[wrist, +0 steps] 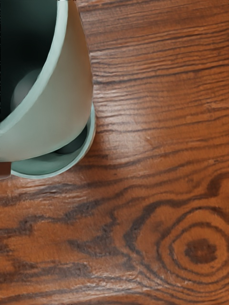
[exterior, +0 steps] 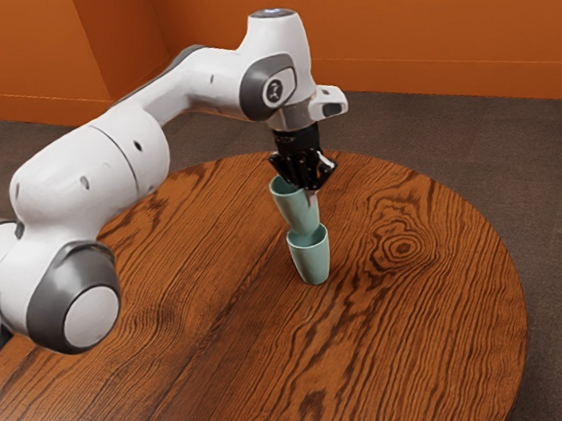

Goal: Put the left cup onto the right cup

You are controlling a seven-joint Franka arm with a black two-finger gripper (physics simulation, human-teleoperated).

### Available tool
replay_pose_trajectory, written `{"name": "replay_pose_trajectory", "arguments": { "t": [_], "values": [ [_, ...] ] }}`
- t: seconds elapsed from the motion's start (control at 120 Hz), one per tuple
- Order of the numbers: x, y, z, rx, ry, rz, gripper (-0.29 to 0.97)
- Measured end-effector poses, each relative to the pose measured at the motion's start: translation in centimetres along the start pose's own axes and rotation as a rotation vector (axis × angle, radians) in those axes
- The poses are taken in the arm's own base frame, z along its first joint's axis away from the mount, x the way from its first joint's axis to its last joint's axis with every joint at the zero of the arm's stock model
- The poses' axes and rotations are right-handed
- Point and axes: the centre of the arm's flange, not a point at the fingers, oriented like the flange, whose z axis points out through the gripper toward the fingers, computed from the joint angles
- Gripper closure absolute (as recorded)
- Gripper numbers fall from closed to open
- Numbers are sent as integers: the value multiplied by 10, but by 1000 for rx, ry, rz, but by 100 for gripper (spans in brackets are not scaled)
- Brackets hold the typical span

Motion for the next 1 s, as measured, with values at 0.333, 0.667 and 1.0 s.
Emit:
{"name": "replay_pose_trajectory", "arguments": {
  "t": [0.333,0.667,1.0],
  "values": [
    [1,1,7,1,-6,-13,78],
    [3,1,16,2,-12,-22,78],
    [3,1,21,1,-19,-28,78]
  ]
}}
